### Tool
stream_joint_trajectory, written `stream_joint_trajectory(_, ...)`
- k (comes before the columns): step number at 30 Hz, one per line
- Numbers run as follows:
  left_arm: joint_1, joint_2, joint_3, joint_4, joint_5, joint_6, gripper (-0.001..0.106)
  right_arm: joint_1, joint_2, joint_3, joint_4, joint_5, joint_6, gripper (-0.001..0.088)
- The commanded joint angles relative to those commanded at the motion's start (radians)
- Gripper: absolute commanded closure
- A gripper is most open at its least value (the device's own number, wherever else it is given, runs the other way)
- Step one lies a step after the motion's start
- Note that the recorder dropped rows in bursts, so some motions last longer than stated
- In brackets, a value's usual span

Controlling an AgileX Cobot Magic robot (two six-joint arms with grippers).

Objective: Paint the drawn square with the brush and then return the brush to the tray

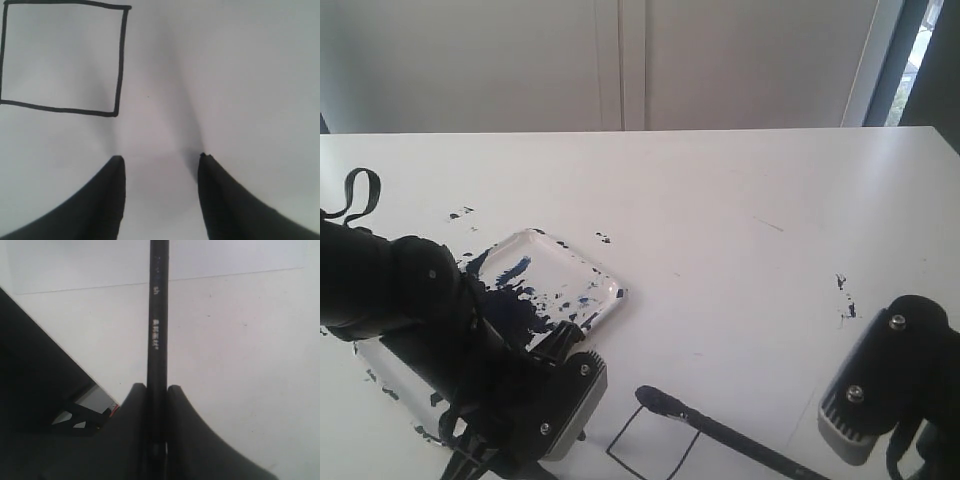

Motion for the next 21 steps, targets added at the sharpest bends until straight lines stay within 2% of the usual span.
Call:
stream_joint_trajectory(7, 0.0, 0.0, 0.0, 0.0, 0.009, 0.02, 0.054, 0.0, 0.0, 0.0, 0.023, 0.009, 0.0, 0.0868)
stream_joint_trajectory(14, 0.0, 0.0, -0.002, -0.034, 0.1, 0.016, 0.054, 0.0, 0.0, 0.0, 0.023, 0.007, 0.0, 0.0868)
stream_joint_trajectory(21, 0.0, -0.029, -0.002, -0.07, 0.131, 0.009, 0.059, 0.0, 0.0, 0.0, 0.02, 0.007, 0.0, 0.0868)
